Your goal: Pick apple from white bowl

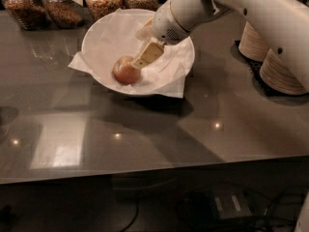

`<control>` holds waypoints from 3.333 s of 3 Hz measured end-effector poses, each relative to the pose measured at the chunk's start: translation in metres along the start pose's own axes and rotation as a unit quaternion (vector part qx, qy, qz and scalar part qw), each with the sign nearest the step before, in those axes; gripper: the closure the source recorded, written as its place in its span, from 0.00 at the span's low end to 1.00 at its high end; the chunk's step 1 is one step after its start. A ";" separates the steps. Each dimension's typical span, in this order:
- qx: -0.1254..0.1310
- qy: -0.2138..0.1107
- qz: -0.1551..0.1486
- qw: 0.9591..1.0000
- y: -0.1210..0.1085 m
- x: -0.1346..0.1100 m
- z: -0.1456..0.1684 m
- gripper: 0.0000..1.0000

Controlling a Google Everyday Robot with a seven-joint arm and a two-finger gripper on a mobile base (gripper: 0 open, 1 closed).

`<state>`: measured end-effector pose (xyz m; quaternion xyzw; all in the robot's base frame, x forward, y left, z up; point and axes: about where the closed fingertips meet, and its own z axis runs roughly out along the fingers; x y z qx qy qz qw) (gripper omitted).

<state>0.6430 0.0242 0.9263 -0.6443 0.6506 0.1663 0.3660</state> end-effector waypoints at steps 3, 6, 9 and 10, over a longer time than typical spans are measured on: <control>-0.051 -0.026 0.013 0.998 0.011 0.012 0.075 0.35; -0.059 -0.017 0.014 0.998 0.018 0.019 0.075 0.76; -0.053 0.010 -0.018 0.998 0.023 -0.002 0.013 1.00; -0.062 0.041 -0.032 0.997 0.029 -0.009 -0.025 1.00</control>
Offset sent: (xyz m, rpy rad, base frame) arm -0.0010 0.0259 -0.0510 0.0384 0.0939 0.0315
